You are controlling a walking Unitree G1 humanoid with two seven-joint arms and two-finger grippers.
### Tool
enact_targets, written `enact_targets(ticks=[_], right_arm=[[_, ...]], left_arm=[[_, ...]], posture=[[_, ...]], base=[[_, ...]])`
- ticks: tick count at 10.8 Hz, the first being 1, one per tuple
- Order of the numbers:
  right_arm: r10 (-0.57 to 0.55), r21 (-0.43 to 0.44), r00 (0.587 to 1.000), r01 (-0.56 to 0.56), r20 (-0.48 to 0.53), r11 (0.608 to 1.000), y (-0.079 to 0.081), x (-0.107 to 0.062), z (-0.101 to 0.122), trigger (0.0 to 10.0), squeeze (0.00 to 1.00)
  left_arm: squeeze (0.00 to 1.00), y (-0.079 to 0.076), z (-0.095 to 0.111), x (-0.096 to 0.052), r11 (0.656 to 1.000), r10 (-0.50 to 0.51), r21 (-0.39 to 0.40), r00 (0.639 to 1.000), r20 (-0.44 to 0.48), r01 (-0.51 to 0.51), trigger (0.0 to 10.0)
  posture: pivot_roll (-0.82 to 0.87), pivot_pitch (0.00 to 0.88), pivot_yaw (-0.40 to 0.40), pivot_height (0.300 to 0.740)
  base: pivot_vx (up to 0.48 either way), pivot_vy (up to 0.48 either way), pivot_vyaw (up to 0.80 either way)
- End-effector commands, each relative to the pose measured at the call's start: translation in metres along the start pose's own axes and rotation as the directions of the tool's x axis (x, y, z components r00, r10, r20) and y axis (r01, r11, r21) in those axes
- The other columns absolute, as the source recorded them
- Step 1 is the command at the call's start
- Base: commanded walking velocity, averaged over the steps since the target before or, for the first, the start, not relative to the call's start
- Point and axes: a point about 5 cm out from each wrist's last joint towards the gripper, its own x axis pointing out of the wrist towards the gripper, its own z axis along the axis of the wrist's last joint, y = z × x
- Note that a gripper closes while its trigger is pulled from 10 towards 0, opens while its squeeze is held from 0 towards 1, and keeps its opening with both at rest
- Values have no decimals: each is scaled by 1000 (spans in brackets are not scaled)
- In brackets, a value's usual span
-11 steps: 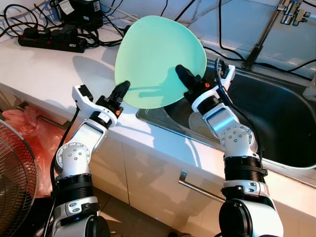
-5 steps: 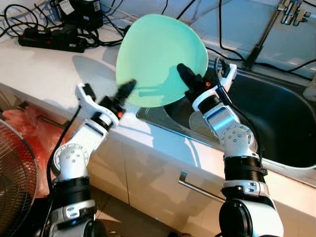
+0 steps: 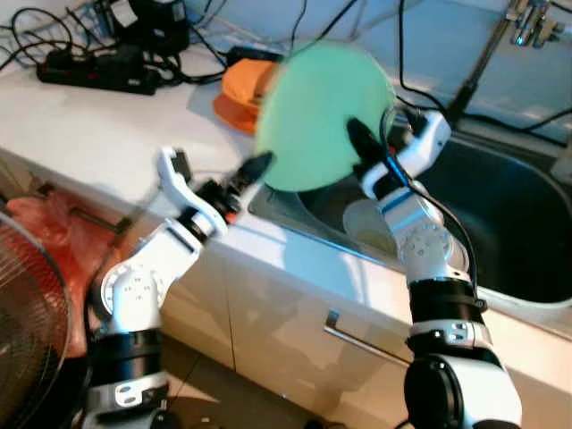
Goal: Kitchen organization
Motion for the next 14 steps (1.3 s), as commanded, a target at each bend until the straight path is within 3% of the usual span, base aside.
enact_targets(ticks=[1, 2, 9, 10, 14], right_arm=[[-20, -50, 998, 24, 66, 998, -2, 1, 15, 10000, 0], [-60, -83, 994, 68, 94, 994, -8, 1, 19, 10000, 0], [-147, -132, 975, 170, 167, 977, -32, -3, 35, 10000, 0], [-160, -140, 971, 186, 178, 973, -36, -4, 39, 10000, 0], [-246, -200, 946, 288, 211, 937, -57, -8, 52, 10000, 0]], left_arm=[[1000, -1, 0, 4, 997, 29, 66, 1000, 3, -29, 10000], [1000, 1, -1, 4, 992, 57, 110, 998, 3, -57, 10000], [980, 2, -3, 3, 987, 82, 138, 997, 16, -83, 10000], [0, 2, -3, 3, 987, 84, 139, 996, 15, -85, 10000], [0, 5, -5, 3, 984, 94, 149, 996, 1, -93, 10000]], posture=[[31, 40, -46, 740], [29, 39, -44, 740], [30, 38, -41, 740], [30, 38, -40, 740], [31, 46, -36, 740]], base=[[0, 0, 0], [0, 0, 0], [0, 0, 0], [0, 0, 0], [0, 0, 0]])
